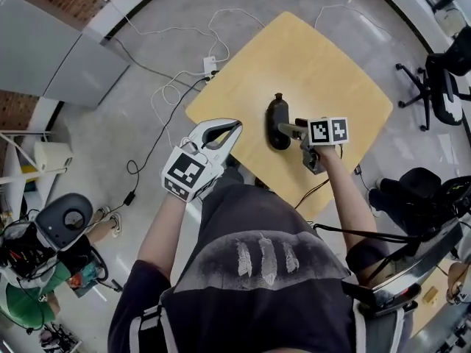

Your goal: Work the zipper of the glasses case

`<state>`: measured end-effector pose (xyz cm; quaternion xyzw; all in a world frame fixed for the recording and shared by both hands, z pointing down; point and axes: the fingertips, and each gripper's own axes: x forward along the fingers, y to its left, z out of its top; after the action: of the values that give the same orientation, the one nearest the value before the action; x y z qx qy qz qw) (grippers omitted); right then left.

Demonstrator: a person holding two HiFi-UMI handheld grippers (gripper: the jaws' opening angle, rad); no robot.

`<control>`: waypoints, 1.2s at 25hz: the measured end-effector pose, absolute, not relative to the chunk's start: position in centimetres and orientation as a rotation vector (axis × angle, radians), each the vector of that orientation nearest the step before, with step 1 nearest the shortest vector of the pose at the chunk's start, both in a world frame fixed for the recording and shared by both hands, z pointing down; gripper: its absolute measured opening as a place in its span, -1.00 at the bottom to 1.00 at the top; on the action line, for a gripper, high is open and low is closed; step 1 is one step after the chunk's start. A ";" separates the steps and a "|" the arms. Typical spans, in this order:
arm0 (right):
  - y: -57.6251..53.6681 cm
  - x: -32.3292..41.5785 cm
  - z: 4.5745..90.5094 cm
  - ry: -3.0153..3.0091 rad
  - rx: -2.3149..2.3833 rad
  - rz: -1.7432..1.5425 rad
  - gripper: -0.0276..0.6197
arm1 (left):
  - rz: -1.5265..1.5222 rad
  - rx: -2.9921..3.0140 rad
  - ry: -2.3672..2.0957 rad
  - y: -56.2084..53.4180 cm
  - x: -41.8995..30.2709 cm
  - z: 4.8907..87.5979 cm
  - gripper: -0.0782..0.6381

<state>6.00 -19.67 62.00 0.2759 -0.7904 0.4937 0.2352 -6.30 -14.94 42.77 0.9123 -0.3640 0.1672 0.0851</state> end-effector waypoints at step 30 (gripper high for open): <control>-16.9 0.3 50.0 -2.533 0.263 1.393 -0.11 | 0.773 2.779 -0.733 -16.7 -4.3 49.0 -0.27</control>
<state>0.34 -16.85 50.03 0.0899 -0.8664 0.4765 0.1189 -4.32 -16.74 49.02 0.9305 -0.2455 0.2589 0.0826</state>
